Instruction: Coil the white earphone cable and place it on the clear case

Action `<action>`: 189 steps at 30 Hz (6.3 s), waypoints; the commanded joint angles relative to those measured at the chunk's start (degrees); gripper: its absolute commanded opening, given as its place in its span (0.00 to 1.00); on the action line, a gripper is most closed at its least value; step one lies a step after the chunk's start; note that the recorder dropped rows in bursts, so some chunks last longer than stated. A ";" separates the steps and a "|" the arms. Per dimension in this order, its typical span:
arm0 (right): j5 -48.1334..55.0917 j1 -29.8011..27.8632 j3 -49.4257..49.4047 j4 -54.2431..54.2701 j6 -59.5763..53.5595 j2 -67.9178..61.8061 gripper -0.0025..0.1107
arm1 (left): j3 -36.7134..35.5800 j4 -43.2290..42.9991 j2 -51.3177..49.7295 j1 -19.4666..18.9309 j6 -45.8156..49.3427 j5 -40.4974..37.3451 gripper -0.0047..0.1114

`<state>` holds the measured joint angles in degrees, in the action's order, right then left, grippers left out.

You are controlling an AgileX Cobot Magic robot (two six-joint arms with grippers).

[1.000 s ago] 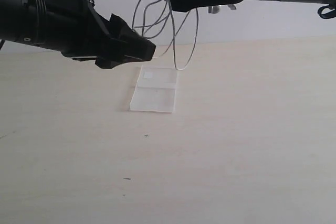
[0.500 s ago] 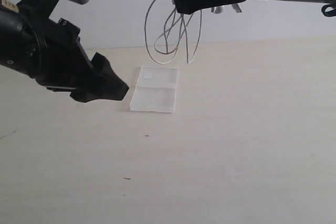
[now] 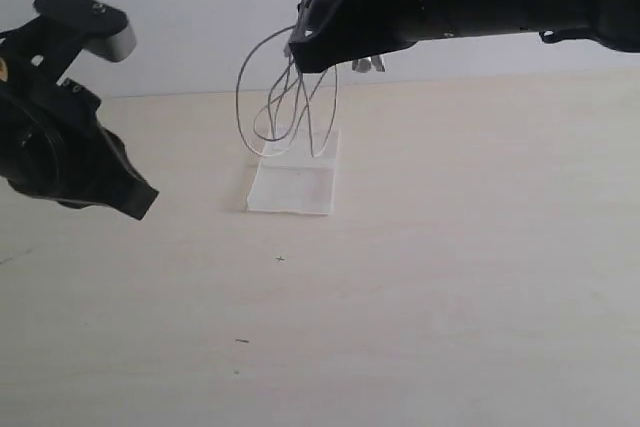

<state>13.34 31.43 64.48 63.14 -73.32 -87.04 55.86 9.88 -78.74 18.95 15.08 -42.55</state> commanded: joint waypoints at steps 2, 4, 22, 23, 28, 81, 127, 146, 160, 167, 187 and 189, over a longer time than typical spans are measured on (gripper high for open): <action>9.36 -6.45 6.69 -23.56 27.17 -3.84 0.02 | -7.75 4.23 1.93 -4.90 -0.89 12.10 0.04; 14.33 -8.25 10.38 -25.15 27.90 -6.01 0.02 | -9.97 7.68 2.66 -5.17 -0.89 17.74 0.04; 41.53 -11.38 50.81 -31.44 31.27 -39.88 0.02 | -22.19 11.73 4.32 -4.94 -0.28 33.74 0.04; 42.58 -11.38 53.08 -35.08 31.77 -41.35 0.02 | -22.47 11.73 4.48 -4.94 -0.28 34.02 0.04; 42.30 -11.38 56.56 -38.18 34.41 -45.18 0.02 | -22.47 11.73 4.45 -4.94 -0.28 34.46 0.04; 40.89 -6.44 59.88 -40.11 41.81 -57.46 0.02 | -22.47 12.12 4.45 -4.94 1.01 32.07 0.04; 40.52 -5.49 59.88 -59.09 64.48 -50.80 0.51 | -22.47 13.22 4.45 -4.94 1.01 30.30 0.04; 56.62 -5.49 53.09 -54.73 67.32 -32.78 0.02 | -22.47 12.98 4.45 -4.94 1.46 31.43 0.04; 29.58 -5.49 -10.46 -40.64 59.59 25.56 0.02 | -22.47 12.83 4.45 -4.94 1.46 31.19 0.04; 26.44 -5.49 -10.46 -40.64 59.71 38.32 0.02 | -22.47 12.83 4.45 -4.94 1.46 31.19 0.04; 1.87 -17.26 -51.02 -51.11 58.37 75.29 0.02 | -22.47 12.83 4.45 -4.94 1.46 31.19 0.04; 1.87 -17.41 -53.60 -51.11 58.37 76.90 0.02 | -22.47 12.83 4.45 -4.94 1.46 31.19 0.04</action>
<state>16.69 14.71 13.78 12.30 -14.87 -12.22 33.59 22.50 -74.83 13.97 16.26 -11.80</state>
